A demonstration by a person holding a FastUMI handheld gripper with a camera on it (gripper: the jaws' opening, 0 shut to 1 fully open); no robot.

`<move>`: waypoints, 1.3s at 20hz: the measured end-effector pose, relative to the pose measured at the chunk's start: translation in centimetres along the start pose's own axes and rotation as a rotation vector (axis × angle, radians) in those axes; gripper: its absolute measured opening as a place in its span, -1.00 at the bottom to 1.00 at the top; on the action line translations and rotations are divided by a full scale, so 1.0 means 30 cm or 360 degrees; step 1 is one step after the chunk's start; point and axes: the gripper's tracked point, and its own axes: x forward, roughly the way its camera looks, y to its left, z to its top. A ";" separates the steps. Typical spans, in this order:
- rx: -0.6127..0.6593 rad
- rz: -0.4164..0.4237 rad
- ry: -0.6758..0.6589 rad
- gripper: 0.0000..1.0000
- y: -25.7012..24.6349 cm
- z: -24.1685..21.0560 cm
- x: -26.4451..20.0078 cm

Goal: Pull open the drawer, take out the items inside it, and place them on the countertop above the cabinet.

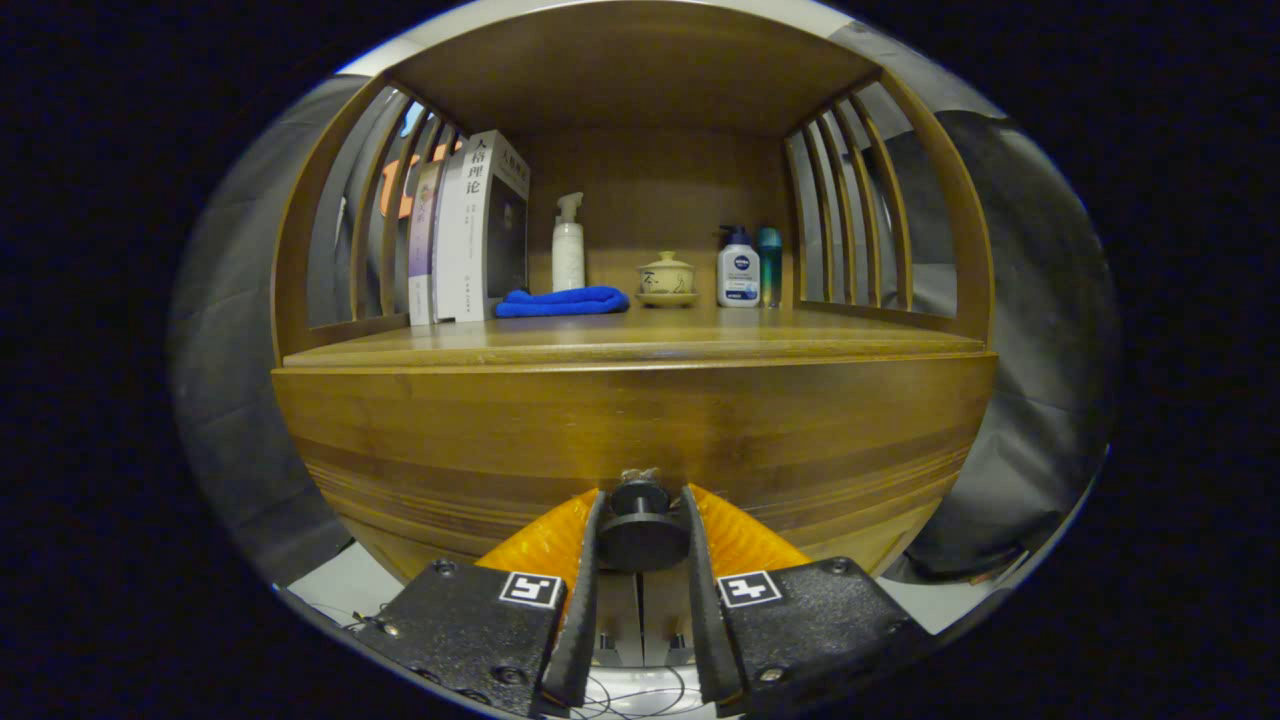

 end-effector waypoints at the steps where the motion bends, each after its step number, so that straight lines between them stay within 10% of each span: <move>1: -0.0006 0.0007 0.0008 -0.17 0.004 0.003 -0.001; 26: 0.0011 0.0043 0.0042 -0.30 -0.013 -0.119 -0.413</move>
